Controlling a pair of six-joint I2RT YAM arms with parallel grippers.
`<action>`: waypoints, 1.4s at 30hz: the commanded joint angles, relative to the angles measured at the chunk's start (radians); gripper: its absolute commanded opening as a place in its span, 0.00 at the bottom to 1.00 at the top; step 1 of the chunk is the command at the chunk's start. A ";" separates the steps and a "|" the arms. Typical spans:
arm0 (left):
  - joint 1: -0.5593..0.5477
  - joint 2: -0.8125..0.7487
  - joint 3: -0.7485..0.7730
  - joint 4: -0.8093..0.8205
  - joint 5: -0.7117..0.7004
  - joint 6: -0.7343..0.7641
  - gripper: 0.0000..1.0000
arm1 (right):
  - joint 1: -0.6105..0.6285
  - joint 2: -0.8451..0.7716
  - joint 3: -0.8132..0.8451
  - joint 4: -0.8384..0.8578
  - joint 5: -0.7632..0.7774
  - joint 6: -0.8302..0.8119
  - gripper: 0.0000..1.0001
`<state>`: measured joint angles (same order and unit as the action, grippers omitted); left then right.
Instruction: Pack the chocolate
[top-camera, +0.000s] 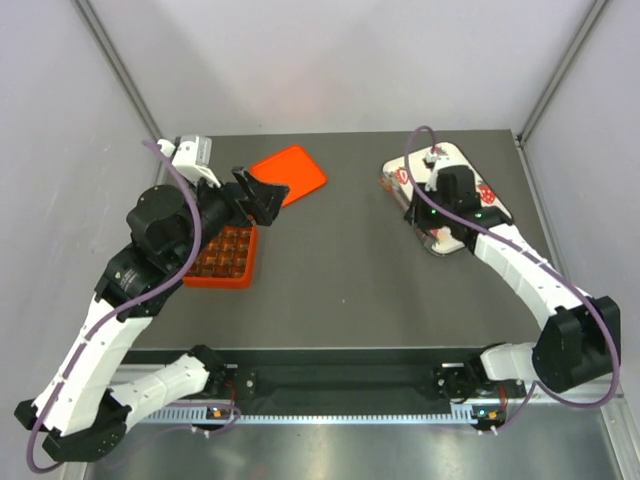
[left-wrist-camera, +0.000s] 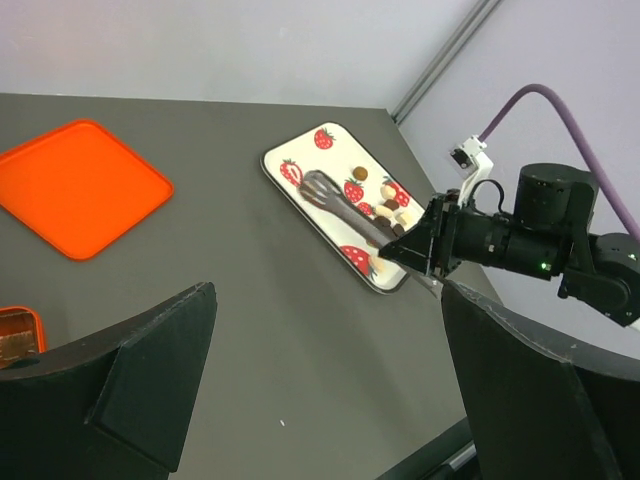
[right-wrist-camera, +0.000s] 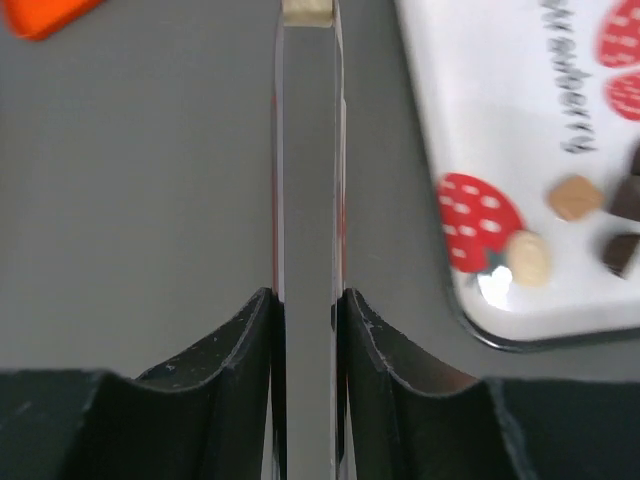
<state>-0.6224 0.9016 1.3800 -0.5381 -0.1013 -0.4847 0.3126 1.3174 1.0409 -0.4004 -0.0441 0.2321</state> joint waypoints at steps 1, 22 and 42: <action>0.004 -0.006 0.047 0.046 0.023 0.000 0.99 | 0.117 -0.060 0.004 0.142 -0.095 0.064 0.25; 0.003 -0.027 0.068 0.040 0.008 0.000 0.99 | 0.704 0.253 0.163 0.328 -0.036 0.194 0.25; 0.003 -0.040 0.039 0.044 0.003 -0.003 0.99 | 0.827 0.378 0.228 0.321 0.004 0.187 0.29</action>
<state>-0.6224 0.8726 1.4246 -0.5377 -0.0944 -0.4858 1.1206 1.6947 1.2110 -0.1345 -0.0612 0.4210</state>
